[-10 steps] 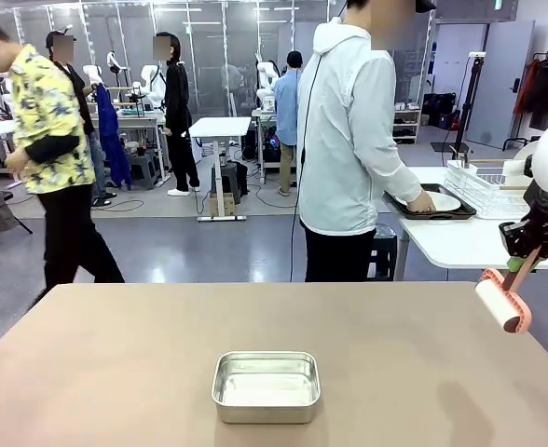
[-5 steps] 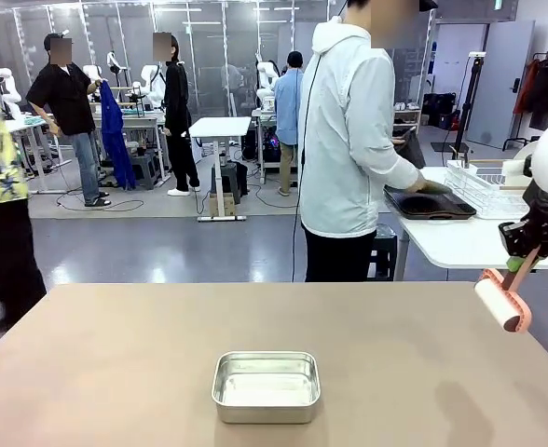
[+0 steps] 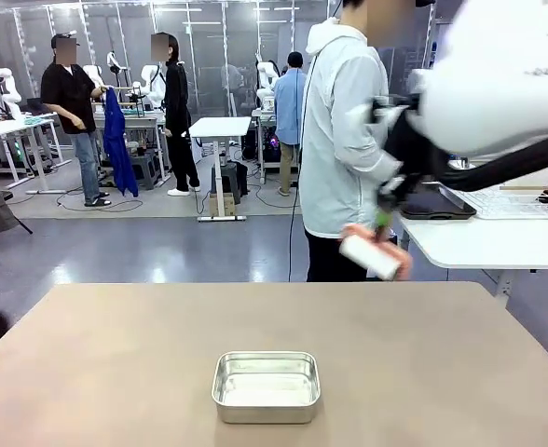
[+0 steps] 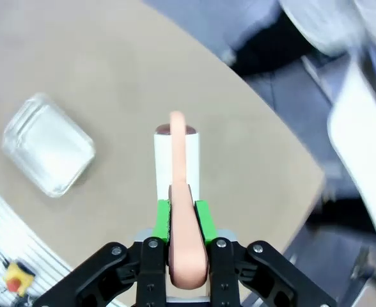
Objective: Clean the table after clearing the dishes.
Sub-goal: Place the Lint Roller back on top of the Airtight Container.
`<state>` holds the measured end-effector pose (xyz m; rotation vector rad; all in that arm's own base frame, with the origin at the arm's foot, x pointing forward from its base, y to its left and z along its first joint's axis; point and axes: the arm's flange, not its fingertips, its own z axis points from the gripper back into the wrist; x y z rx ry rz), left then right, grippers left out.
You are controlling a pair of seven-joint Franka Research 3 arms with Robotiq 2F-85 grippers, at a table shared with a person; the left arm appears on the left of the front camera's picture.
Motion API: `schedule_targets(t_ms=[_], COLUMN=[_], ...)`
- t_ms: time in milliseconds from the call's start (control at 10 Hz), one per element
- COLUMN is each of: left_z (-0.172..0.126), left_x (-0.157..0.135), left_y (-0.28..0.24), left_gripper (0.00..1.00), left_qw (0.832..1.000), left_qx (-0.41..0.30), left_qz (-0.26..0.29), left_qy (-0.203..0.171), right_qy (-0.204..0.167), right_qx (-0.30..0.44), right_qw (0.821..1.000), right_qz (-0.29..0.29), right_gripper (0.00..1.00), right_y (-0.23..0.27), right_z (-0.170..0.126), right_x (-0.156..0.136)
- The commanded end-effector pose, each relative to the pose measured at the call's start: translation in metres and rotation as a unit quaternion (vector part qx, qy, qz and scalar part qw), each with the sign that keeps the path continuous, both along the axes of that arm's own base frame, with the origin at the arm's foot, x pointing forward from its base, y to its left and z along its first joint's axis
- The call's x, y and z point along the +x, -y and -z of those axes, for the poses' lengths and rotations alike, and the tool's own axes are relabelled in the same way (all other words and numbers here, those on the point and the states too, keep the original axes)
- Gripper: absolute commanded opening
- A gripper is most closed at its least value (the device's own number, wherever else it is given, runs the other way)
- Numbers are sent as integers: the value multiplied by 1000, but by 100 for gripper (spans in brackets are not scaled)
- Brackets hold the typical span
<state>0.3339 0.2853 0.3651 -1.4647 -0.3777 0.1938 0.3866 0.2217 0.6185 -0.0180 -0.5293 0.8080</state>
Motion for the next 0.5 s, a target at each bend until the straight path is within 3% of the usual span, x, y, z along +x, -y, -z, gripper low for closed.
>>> schedule_targets(t_ms=[0, 200, 400], left_z=[-2, -2, -2], left_x=[-5, -5, -5], left_y=[1, 1, 1], left_gripper=[100, 100, 100], left_qw=[1000, 1000, 1000], left_qx=[4, 4, 4], left_qz=[3, 3, 3], left_qy=[-2, -2, -2], right_qy=[-20, -63, -89], right_qx=[-28, -77, -105], right_qw=[987, 963, 946], right_qz=[-155, -250, -295], right_gripper=[20, 20, 20], right_y=[-66, -132, -171], right_z=[11, 42, 78], right_x=[6, -4, -7])
